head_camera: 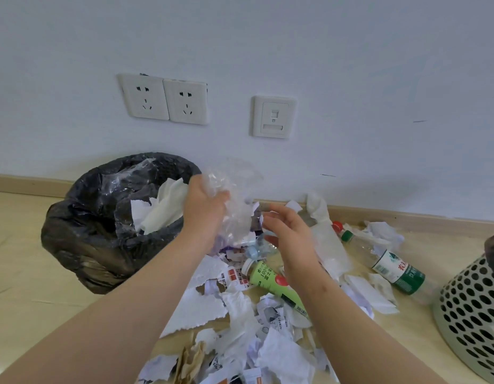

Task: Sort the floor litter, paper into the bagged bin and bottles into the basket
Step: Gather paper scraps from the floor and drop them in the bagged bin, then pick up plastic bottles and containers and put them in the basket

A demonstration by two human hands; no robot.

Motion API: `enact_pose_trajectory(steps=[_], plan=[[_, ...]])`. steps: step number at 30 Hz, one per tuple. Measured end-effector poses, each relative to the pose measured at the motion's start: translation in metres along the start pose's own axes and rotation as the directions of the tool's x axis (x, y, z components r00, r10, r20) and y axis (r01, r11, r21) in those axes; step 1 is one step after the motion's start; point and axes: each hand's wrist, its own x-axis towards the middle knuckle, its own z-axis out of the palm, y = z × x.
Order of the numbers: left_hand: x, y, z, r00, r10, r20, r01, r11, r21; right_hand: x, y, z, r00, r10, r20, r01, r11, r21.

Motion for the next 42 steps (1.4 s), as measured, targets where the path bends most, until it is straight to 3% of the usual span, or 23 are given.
enact_pose_trajectory(steps=[2, 4, 6, 8, 10, 13, 17, 20, 24, 27, 29, 31, 33, 35, 37, 39, 42], plan=[[0.011, 0.01, -0.014, 0.961, 0.197, -0.194, -0.174, 0.976, 0.128, 0.0, -0.001, 0.002, 1.0, 0.003, -0.009, -0.004, 1.0, -0.002], [0.021, 0.014, -0.032, 0.858, 0.36, -0.366, -0.26, 0.92, 0.295, -0.001, 0.001, 0.006, 1.0, 0.011, -0.01, -0.011, 1.0, -0.003], [0.029, 0.006, -0.046, 0.77, 0.48, -0.42, -0.255, 0.835, 0.488, -0.002, 0.005, 0.007, 1.0, 0.017, -0.005, -0.018, 1.0, -0.025], [0.035, -0.01, -0.057, 0.787, 0.486, -0.381, -0.146, 0.747, 0.649, -0.004, 0.007, 0.007, 0.999, 0.031, 0.01, -0.031, 0.999, -0.04], [0.038, -0.025, -0.064, 0.885, 0.374, -0.278, -0.032, 0.643, 0.766, -0.006, 0.009, 0.005, 0.998, 0.053, 0.024, -0.052, 0.998, -0.042], [0.048, -0.036, -0.07, 0.985, 0.15, -0.085, 0.007, 0.46, 0.888, -0.005, 0.012, 0.003, 0.995, 0.094, 0.035, -0.092, 0.995, -0.044], [0.071, -0.034, -0.073, 0.993, -0.111, 0.033, 0.006, 0.331, 0.944, 0.0, 0.019, 0.005, 0.993, 0.117, 0.03, -0.114, 0.991, -0.074], [0.094, -0.046, -0.078, 0.948, -0.305, 0.089, -0.029, 0.193, 0.981, 0.006, 0.03, 0.007, 0.991, 0.136, 0.002, -0.135, 0.984, -0.118], [0.093, -0.049, -0.073, 0.849, -0.511, 0.137, -0.011, 0.242, 0.97, 0.014, 0.046, 0.008, 0.979, 0.203, -0.025, -0.205, 0.965, -0.163], [0.094, -0.043, -0.075, 0.825, -0.545, 0.149, 0.005, 0.271, 0.963, 0.019, 0.055, 0.009, 0.966, 0.256, -0.032, -0.258, 0.95, -0.175], [0.099, -0.037, -0.076, 0.882, -0.461, 0.1, 0.004, 0.22, 0.976, 0.023, 0.061, 0.009, 0.958, 0.285, -0.037, -0.286, 0.937, -0.201], [0.099, -0.029, -0.073, 0.958, -0.282, 0.061, -0.021, 0.143, 0.99, 0.027, 0.067, 0.007, 0.951, 0.303, -0.065, -0.31, 0.925, -0.22], [0.084, -0.018, -0.06, 0.993, -0.063, 0.096, -0.085, 0.159, 0.984, 0.032, 0.071, 0.003, 0.948, 0.298, -0.11, -0.316, 0.919, -0.238], [0.063, -0.008, -0.043, 0.954, 0.192, 0.232, -0.27, 0.208, 0.94, 0.037, 0.074, -0.004, 0.947, 0.279, -0.16, -0.313, 0.916, -0.252], [0.045, -0.011, -0.024, 0.839, 0.35, 0.417, -0.515, 0.263, 0.816, 0.041, 0.075, -0.013, 0.946, 0.254, -0.201, -0.302, 0.915, -0.266], [0.031, -0.022, -0.005, 0.773, 0.308, 0.555, -0.635, 0.382, 0.672, 0.043, 0.075, -0.022, 0.949, 0.232, -0.216, -0.291, 0.906, -0.307], [0.021, -0.055, 0.024, 0.728, 0.126, 0.674, -0.633, 0.501, 0.59, 0.042, 0.076, -0.042, 0.962, 0.138, -0.236, -0.238, 0.846, -0.478]])
